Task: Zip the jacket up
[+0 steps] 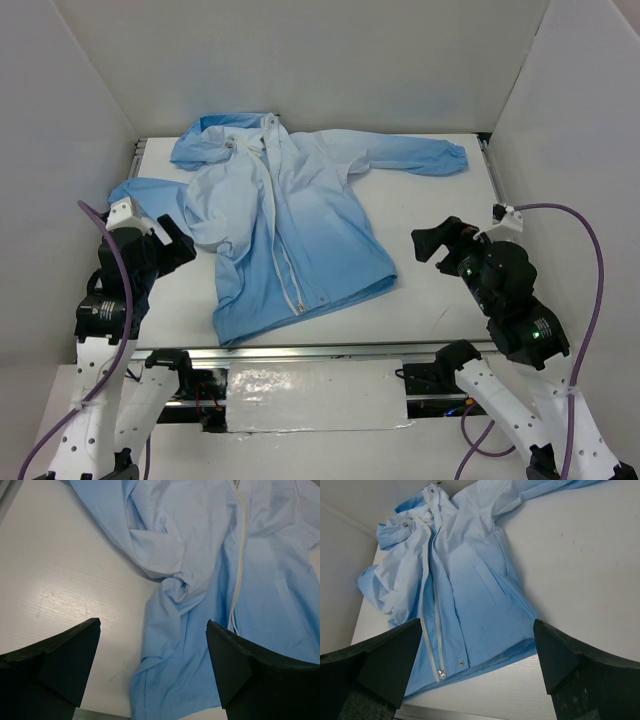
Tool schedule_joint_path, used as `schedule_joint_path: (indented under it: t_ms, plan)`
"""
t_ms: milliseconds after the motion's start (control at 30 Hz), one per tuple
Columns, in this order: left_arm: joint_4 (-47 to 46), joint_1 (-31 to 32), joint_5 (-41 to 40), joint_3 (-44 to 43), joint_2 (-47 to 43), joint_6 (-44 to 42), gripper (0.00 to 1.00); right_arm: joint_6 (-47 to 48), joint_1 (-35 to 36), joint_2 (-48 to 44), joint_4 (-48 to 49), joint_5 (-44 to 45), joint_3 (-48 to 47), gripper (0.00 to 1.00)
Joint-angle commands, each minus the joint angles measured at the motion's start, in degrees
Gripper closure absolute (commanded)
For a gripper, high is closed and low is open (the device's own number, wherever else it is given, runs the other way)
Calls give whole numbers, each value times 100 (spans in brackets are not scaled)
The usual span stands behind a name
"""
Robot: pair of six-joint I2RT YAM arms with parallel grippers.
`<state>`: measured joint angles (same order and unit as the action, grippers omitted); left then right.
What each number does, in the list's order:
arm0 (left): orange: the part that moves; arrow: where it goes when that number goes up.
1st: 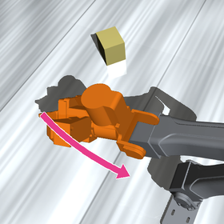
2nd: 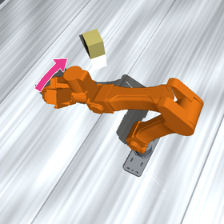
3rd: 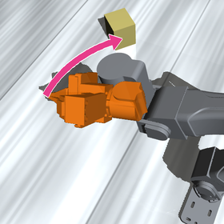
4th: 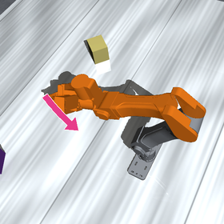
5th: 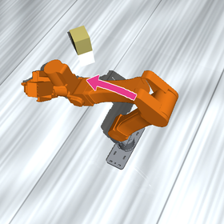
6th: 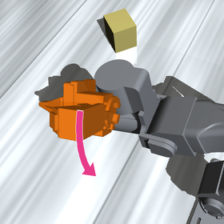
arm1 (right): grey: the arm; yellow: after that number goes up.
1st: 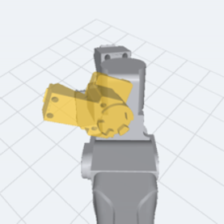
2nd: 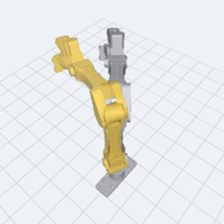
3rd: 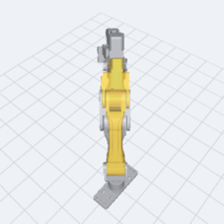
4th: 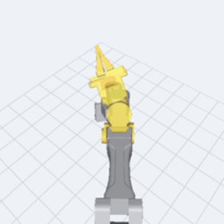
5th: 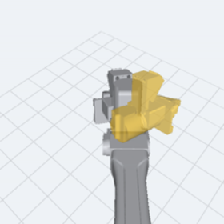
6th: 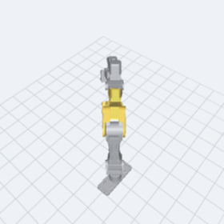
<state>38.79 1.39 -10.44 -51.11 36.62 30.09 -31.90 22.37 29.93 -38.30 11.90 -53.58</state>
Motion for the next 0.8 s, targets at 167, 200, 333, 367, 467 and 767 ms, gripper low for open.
schedule_joint_path:
  t_ms: [167, 200, 333, 367, 467, 767]
  plan:
    - [-468, 37, 876, 75, 353, 198, 1, 281, 39, 3, 436, -1072, 172, 0]
    - [-521, 150, 990, 136, 450, 286, 1, 272, 39, 56, 481, -1172, 216, 0]
    - [-1091, 1925, -28, 373, 898, 1390, 1, 246, 39, 669, 622, -1883, 375, 0]
    - [-1145, 2483, -490, 348, 1265, 1612, 1, 254, 48, 811, 675, -2015, 410, 0]
    - [-1249, 3674, -1205, 260, 2178, 2211, 1, 272, 92, 1190, 701, -2227, 419, 1]
    - [-1919, 4554, -1399, 541, 3615, 2880, 8, 377, 355, 1146, 851, -2289, 849, 9]
